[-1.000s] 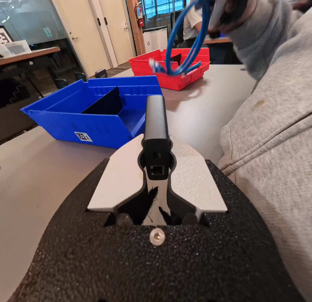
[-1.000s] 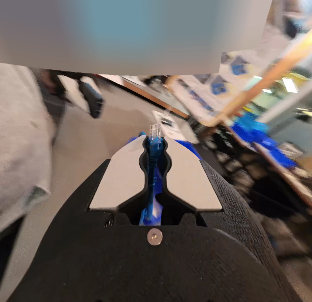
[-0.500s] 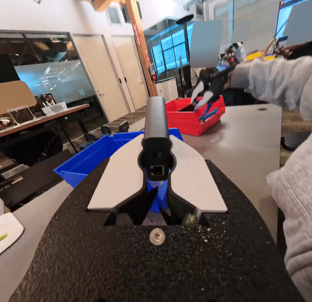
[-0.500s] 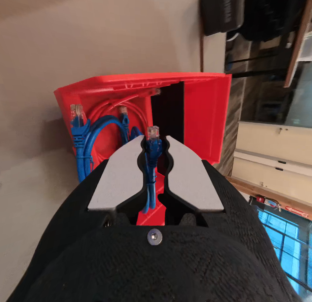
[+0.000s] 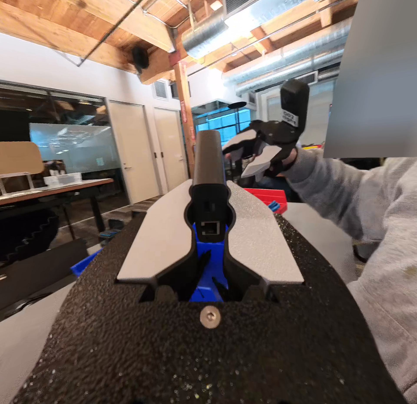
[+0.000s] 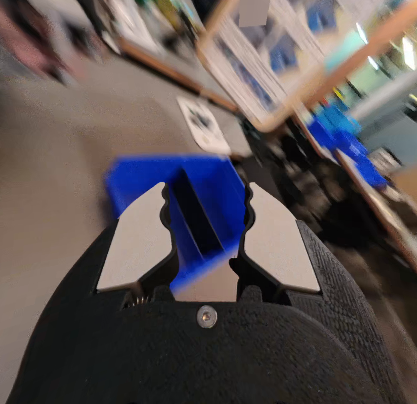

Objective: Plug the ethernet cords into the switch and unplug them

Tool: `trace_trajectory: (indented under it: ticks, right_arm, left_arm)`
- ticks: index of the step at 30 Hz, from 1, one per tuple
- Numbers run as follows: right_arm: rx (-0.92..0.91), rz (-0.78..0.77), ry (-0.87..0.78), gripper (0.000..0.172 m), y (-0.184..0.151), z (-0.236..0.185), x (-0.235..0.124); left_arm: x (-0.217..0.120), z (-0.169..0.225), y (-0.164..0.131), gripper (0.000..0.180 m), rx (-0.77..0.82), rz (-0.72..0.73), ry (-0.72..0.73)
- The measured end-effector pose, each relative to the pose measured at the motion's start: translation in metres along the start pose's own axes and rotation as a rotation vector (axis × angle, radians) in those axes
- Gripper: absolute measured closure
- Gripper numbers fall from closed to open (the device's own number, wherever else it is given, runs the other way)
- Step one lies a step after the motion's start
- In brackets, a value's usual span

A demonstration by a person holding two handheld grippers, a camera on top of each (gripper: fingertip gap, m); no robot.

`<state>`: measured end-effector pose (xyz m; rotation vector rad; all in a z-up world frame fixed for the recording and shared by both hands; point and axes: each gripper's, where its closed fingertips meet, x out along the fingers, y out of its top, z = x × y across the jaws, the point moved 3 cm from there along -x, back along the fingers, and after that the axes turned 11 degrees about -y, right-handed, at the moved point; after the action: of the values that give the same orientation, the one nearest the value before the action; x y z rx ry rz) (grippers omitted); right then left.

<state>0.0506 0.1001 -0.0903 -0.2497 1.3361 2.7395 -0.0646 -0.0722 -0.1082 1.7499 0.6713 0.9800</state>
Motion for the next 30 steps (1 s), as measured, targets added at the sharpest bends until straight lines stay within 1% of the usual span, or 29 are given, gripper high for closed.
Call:
trace_trajectory:
  ticks: [1, 2, 4, 6, 8, 10, 11, 12, 13, 14, 16, 18, 19, 20, 22, 23, 24, 25, 26, 27, 28, 30]
  right_arm:
    - [0.046, 0.094, 0.094, 0.114, 0.022, -0.02, 0.01]
    - [0.075, 0.159, 0.176, 0.115, 0.039, -0.037, 0.018]
    - [0.095, 0.217, 0.294, 0.115, 0.06, -0.063, 0.032]
    - [0.129, 0.231, 0.415, 0.115, 0.071, -0.081, 0.04]
    - [0.166, 0.221, 0.503, 0.12, 0.075, -0.091, 0.046]
    - [0.171, 0.213, 0.545, 0.132, 0.074, -0.096, 0.05]
    - [0.168, 0.211, 0.573, 0.135, 0.073, -0.098, 0.05]
    - [0.166, 0.208, 0.617, 0.148, 0.071, -0.102, 0.047]
    - [0.182, 0.202, 0.634, 0.153, 0.069, -0.103, 0.045]
    - [0.202, 0.193, 0.642, 0.153, 0.066, -0.103, 0.044]
    - [0.194, 0.177, 0.637, 0.154, 0.055, -0.104, 0.036]
    - [0.156, 0.149, 0.53, 0.153, 0.036, -0.089, 0.028]
    - [0.143, 0.127, 0.447, 0.153, 0.025, -0.072, 0.021]
    - [0.138, 0.099, 0.338, 0.153, 0.011, -0.047, 0.013]
    - [0.097, -0.022, 0.022, 0.153, -0.031, 0.029, -0.014]
    - [0.051, -0.128, -0.161, 0.154, -0.059, 0.072, -0.032]
    - [0.0, -0.266, -0.311, 0.153, -0.092, 0.111, -0.053]
    - [-0.033, -0.427, -0.401, 0.153, -0.129, 0.142, -0.073]
    - [-0.027, -0.591, -0.434, 0.153, -0.166, 0.165, -0.089]
    - [0.003, -0.738, -0.428, 0.153, -0.202, 0.181, -0.1]
    - [0.032, -0.85, -0.407, 0.153, -0.234, 0.192, -0.106]
    - [0.075, -0.995, -0.359, 0.152, -0.286, 0.204, -0.107]
  left_arm:
    - [0.006, 0.002, -0.004, 0.159, -0.019, 0.0, -0.033]
    - [0.011, 0.006, -0.008, 0.159, -0.033, -0.009, -0.067]
    - [0.02, 0.013, -0.017, 0.159, -0.041, -0.036, -0.122]
    - [0.027, 0.021, -0.025, 0.159, -0.039, -0.069, -0.175]
    - [0.031, 0.027, -0.032, 0.159, -0.027, -0.112, -0.207]
    - [0.033, 0.034, -0.038, 0.158, -0.006, -0.159, -0.25]
    - [0.035, 0.037, -0.041, 0.158, -0.001, -0.18, -0.27]
    - [0.036, 0.038, -0.043, 0.158, 0.001, -0.194, -0.271]
    - [0.038, 0.038, -0.045, 0.159, -0.006, -0.199, -0.275]
    - [0.039, 0.039, -0.046, 0.159, -0.04, -0.196, -0.293]
    - [0.043, 0.047, -0.05, 0.153, -0.111, -0.227, -0.354]
    - [0.044, 0.051, -0.06, 0.126, -0.099, -0.301, -0.345]
    - [0.043, 0.05, -0.065, 0.112, -0.077, -0.338, -0.32]
    - [0.041, 0.048, -0.069, 0.104, -0.055, -0.359, -0.289]
    - [0.037, 0.042, -0.073, 0.093, -0.037, -0.365, -0.226]
    - [0.034, 0.038, -0.075, 0.092, -0.043, -0.361, -0.195]
    - [0.032, 0.034, -0.076, 0.092, -0.051, -0.352, -0.161]
    - [0.03, 0.028, -0.076, 0.093, -0.063, -0.336, -0.126]
    - [0.028, 0.023, -0.077, 0.094, -0.082, -0.315, -0.095]
    - [0.027, 0.017, -0.077, 0.094, -0.107, -0.289, -0.069]
    - [0.027, 0.012, -0.076, 0.095, -0.136, -0.26, -0.048]
    - [0.027, 0.006, -0.077, 0.095, -0.197, -0.223, -0.028]
